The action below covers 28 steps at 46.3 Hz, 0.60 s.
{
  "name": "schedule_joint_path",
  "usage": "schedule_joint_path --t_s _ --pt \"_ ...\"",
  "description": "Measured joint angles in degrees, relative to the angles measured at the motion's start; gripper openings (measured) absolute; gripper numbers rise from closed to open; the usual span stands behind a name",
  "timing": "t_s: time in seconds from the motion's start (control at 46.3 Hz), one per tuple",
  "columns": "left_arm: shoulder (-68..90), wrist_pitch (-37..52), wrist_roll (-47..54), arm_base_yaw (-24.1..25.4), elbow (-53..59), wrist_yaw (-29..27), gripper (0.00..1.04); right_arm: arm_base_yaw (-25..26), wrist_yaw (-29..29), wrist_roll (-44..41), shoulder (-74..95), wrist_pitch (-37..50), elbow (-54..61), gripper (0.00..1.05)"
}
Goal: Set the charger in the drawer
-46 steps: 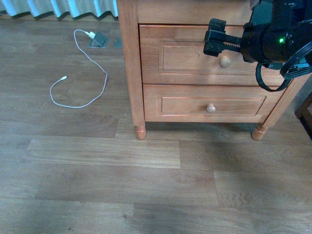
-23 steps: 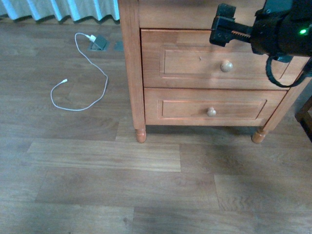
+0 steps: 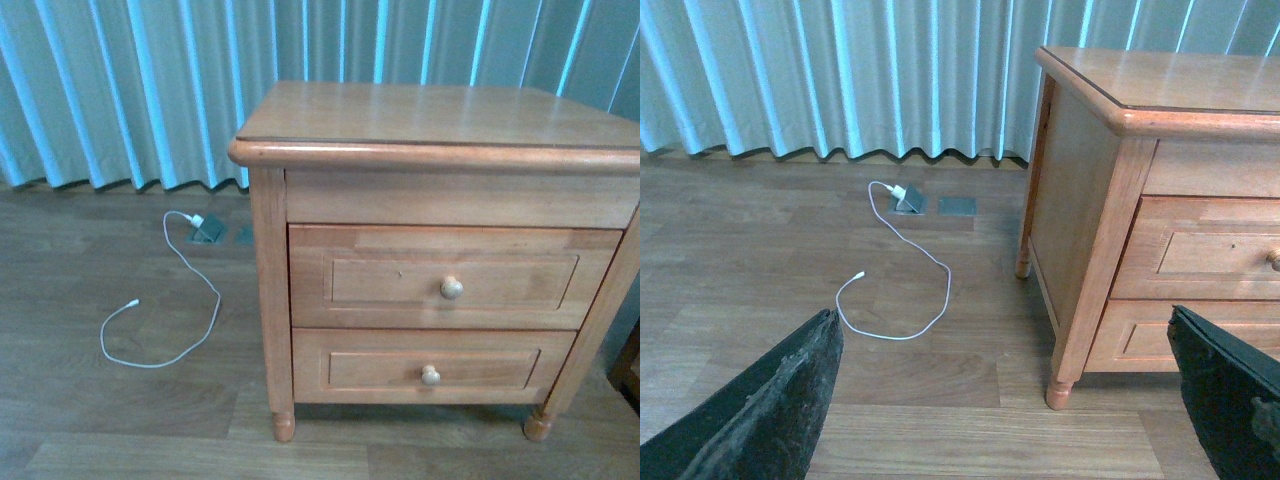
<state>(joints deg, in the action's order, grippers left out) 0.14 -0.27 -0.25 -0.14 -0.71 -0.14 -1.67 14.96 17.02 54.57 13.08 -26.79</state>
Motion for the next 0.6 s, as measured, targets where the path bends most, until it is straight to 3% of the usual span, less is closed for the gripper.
schedule_joint_path --t_s 0.173,0.346,0.475,0.605 --pt "0.0 0.0 0.0 0.0 0.0 0.0 0.99 3.1 0.1 -3.2 -20.1 -12.5 6.2 0.96" --pt "0.0 0.0 0.0 0.0 0.0 0.0 0.99 3.6 -0.4 -4.3 -23.6 -12.9 6.9 0.96" --pt "0.0 0.0 0.0 0.0 0.0 0.0 0.99 2.0 -13.8 -12.1 -26.1 0.2 13.2 0.76" --pt "0.0 0.0 0.0 0.0 0.0 0.0 0.99 1.9 -15.0 -15.6 -29.6 1.9 16.8 0.49"
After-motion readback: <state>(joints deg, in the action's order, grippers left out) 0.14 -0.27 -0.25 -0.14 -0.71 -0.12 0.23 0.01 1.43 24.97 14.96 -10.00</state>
